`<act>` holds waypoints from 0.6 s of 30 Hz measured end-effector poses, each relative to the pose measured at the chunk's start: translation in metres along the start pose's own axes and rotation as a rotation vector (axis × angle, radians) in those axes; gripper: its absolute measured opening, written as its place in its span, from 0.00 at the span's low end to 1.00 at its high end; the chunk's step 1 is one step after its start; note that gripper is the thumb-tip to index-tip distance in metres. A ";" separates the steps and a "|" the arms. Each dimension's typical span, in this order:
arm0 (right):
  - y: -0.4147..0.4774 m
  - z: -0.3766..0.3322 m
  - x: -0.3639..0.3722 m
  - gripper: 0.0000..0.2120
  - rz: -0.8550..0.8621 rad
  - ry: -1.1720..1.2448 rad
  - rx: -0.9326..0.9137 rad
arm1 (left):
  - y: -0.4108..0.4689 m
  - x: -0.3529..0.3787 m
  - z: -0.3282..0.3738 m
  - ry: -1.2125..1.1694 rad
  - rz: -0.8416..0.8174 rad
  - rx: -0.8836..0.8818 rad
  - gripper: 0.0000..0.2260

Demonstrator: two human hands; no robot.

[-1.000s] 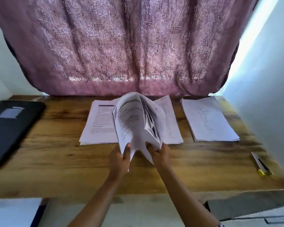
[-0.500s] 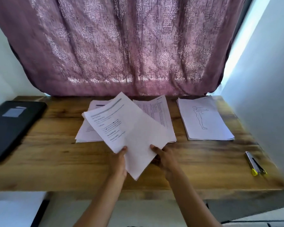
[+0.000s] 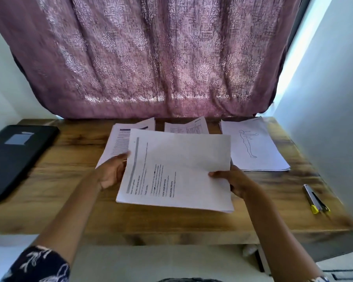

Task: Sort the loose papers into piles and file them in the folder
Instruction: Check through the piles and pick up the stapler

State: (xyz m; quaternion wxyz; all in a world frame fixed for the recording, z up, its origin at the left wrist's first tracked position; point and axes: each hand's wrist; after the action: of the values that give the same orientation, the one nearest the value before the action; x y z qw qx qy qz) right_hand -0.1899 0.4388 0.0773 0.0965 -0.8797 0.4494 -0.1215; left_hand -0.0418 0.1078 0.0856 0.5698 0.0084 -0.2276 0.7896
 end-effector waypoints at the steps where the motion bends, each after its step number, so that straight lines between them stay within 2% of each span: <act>1: 0.002 -0.002 0.000 0.21 -0.001 -0.011 0.001 | 0.004 0.006 0.003 0.105 -0.005 -0.016 0.48; 3: 0.005 -0.004 -0.001 0.20 0.021 -0.032 -0.009 | 0.008 0.015 0.000 0.225 0.014 -0.049 0.41; 6: 0.007 -0.003 0.000 0.14 0.128 0.050 0.033 | 0.007 0.024 -0.016 0.252 0.174 -0.068 0.16; 7: 0.005 -0.002 0.000 0.10 0.154 0.080 0.049 | 0.007 0.026 -0.024 0.233 0.228 -0.065 0.12; 9: 0.005 0.001 -0.002 0.08 0.186 0.094 0.085 | 0.007 0.032 -0.041 0.191 0.284 -0.056 0.09; 13: 0.004 0.006 0.000 0.13 0.256 -0.016 0.048 | 0.001 0.055 -0.057 0.171 0.350 0.032 0.07; 15: 0.002 0.003 0.007 0.09 0.296 -0.043 -0.060 | -0.004 0.069 -0.056 0.149 0.383 0.130 0.10; 18: -0.006 -0.007 0.017 0.05 0.305 -0.120 -0.325 | -0.011 0.087 -0.047 0.170 0.402 0.303 0.14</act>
State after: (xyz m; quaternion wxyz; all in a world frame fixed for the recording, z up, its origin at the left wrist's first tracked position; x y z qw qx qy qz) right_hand -0.1780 0.4280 0.0874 -0.0026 -0.8111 0.5845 0.0211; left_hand -0.0508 0.2060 0.0708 0.4107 -0.0180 -0.0551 0.9099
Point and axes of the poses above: each hand's wrist, its own y-axis towards the middle knuckle, its own x-axis out of the palm, z = x × y, and after that the axes turned 3 degrees about -x, right-handed
